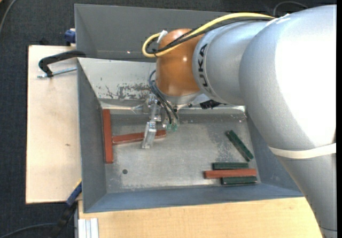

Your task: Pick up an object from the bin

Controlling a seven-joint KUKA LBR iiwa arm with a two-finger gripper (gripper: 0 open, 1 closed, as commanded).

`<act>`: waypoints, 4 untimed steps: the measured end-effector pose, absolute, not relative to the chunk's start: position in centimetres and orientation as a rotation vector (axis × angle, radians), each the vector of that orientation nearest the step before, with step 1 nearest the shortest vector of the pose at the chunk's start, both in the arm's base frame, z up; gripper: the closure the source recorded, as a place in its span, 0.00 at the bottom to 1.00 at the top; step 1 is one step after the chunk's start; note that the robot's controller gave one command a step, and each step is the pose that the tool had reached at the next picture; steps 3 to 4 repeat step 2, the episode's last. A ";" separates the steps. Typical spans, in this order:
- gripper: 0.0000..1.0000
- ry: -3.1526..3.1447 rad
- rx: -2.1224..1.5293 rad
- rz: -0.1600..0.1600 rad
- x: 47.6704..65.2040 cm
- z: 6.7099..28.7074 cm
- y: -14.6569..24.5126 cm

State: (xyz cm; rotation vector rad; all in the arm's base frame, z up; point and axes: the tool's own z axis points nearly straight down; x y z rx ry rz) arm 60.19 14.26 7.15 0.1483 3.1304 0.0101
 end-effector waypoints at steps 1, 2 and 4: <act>1.00 3.133 0.155 0.003 60.1 7.1 13.8; 1.00 3.128 0.041 0.005 57.0 23.5 12.0; 1.00 3.128 0.041 0.005 57.0 23.5 12.0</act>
Offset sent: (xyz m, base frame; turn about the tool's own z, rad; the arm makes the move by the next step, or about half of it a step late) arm 0.0000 0.0000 0.0000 0.0000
